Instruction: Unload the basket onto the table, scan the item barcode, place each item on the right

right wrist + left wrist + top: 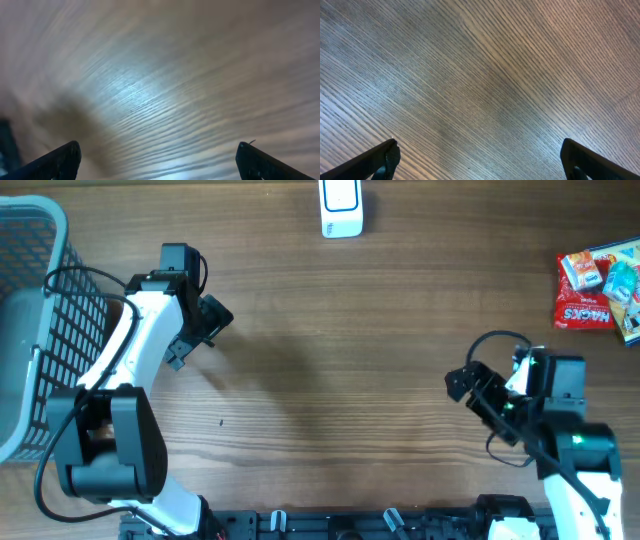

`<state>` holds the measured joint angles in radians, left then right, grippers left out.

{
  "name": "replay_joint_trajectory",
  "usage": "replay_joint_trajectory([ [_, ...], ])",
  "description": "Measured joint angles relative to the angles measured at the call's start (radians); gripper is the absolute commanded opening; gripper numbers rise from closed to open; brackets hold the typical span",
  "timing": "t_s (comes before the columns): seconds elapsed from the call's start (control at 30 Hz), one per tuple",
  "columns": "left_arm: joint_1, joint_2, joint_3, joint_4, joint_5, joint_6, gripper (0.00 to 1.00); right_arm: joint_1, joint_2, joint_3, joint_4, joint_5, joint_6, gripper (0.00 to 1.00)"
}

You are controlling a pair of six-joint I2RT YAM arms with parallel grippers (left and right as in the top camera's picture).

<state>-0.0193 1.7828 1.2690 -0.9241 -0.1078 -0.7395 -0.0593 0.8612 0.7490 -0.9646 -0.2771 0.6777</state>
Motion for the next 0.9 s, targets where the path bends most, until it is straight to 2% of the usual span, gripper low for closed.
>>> replay_joint_trajectory([
  [0.07,0.0,0.0,0.0,0.0,0.0,0.0,1.0,0.0,0.066,-0.014,-0.022,0.005,0.14,1.0],
  [0.17,0.0,0.0,0.0,0.0,0.0,0.0,1.0,0.0,0.144,-0.016,-0.037,0.005,0.219,1.0],
  [0.43,0.0,0.0,0.0,0.0,0.0,0.0,1.0,0.0,0.197,-0.021,0.142,-0.064,-0.049,1.0],
  [0.53,0.0,0.0,0.0,0.0,0.0,0.0,1.0,0.0,0.118,-0.024,0.208,-0.088,-0.213,1.0],
  [0.63,0.0,0.0,0.0,0.0,0.0,0.0,1.0,0.0,-0.117,-0.024,0.22,-0.107,-0.36,1.0],
  [0.77,0.0,0.0,0.0,0.0,0.0,0.0,1.0,0.0,-0.234,-0.034,0.298,-0.107,-0.42,1.0],
  [0.9,0.0,0.0,0.0,0.0,0.0,0.0,1.0,0.0,-0.389,-0.196,0.488,-0.108,-0.441,1.0],
])
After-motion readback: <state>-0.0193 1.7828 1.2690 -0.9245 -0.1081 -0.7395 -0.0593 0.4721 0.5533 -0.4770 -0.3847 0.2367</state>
